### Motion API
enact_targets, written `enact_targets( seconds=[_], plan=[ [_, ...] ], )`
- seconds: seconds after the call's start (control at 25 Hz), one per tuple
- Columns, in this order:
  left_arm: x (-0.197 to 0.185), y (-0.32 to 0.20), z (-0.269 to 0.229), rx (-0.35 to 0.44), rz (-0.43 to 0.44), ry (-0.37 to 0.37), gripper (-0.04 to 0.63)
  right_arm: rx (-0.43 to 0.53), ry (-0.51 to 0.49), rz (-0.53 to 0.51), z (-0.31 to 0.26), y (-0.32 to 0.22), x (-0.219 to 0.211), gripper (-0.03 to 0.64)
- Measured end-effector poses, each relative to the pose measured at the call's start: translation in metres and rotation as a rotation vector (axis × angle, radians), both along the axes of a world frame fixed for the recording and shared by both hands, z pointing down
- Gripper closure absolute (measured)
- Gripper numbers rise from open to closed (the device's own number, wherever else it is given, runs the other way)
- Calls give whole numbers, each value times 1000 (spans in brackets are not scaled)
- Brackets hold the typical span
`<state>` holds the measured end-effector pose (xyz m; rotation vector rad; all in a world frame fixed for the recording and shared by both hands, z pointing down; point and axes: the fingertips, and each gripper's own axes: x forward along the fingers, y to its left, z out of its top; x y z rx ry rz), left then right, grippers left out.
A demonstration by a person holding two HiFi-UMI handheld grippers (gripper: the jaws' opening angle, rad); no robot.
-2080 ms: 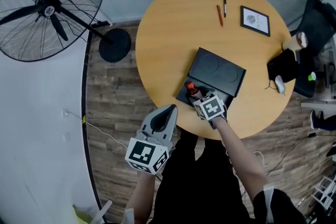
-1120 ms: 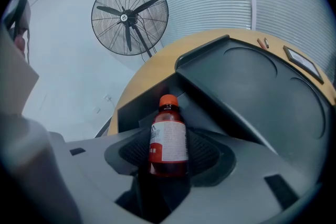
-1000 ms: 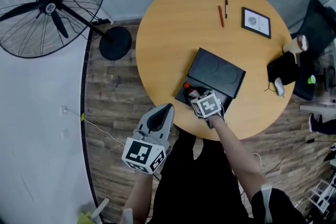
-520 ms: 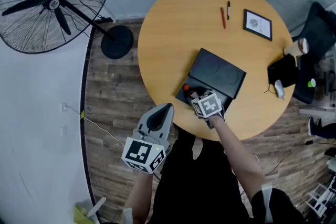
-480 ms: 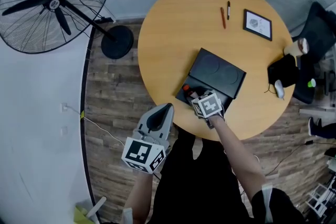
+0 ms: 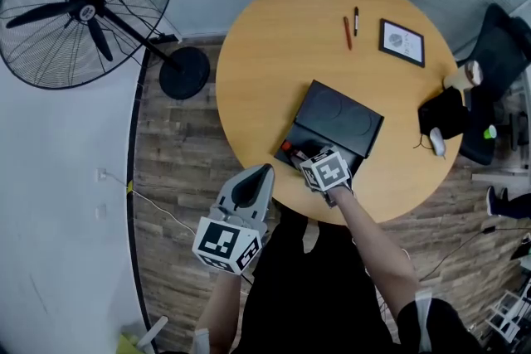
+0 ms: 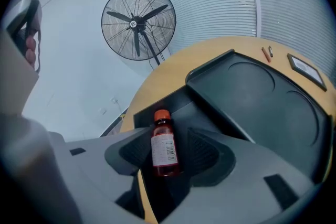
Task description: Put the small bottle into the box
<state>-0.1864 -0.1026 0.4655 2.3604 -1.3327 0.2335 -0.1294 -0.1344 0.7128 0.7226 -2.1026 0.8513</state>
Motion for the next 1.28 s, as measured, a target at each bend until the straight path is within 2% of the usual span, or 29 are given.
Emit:
enact_targets(
  seconds=[0.64, 1.28],
  plan=[
    [13, -9, -24, 56, -10, -8, 600, 106, -60, -21, -58, -7, 15, 408],
    [53, -8, -67, 152, -75, -36, 600, 335, -215, -68, -188, -7, 60, 453]
  ],
)
